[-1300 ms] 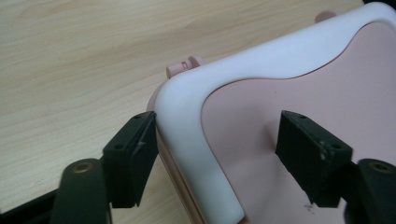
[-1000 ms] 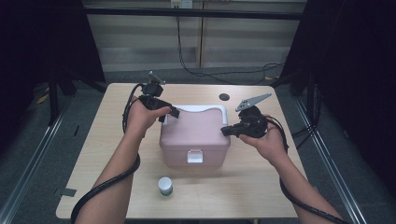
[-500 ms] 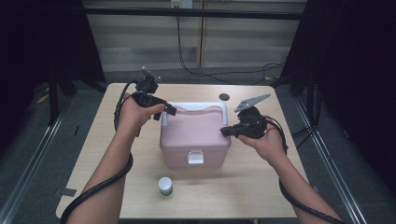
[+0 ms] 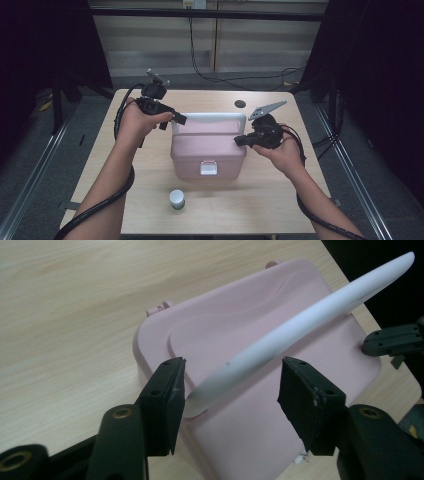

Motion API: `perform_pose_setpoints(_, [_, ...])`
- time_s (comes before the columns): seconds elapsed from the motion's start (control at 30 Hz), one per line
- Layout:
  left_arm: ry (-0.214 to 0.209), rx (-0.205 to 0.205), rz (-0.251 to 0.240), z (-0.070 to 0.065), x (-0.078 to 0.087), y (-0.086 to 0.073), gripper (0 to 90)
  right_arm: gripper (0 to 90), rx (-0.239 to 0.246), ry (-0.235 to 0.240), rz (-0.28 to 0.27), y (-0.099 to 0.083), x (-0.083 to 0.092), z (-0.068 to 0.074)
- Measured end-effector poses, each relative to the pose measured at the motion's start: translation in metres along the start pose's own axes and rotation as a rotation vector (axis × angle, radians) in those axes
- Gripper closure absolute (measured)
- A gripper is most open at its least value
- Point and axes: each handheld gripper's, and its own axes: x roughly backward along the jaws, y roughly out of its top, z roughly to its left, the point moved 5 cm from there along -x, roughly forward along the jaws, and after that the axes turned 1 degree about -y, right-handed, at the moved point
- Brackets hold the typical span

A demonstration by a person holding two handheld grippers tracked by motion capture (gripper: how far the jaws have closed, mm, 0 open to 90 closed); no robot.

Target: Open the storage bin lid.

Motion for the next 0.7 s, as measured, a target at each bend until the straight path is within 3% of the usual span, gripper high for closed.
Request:
perform_pose_setpoints(0.13, [0.022, -0.039, 0.013, 0.001, -0.003, -0.002, 42.5, 90.0, -0.001, -0.002, 0.000, 0.000, 0.000, 0.000])
perform_pose_setpoints(0.27, [0.018, -0.054, 0.009, 0.001, -0.007, -0.002, 41.8, 90.0, 0.000, 0.000, 0.000, 0.000, 0.000, 0.000])
perform_pose_setpoints(0.7, [0.079, -0.071, 0.038, 0.002, -0.024, -0.002, 51.6, 90.0, 0.000, -0.001, -0.002, 0.000, 0.000, 0.000])
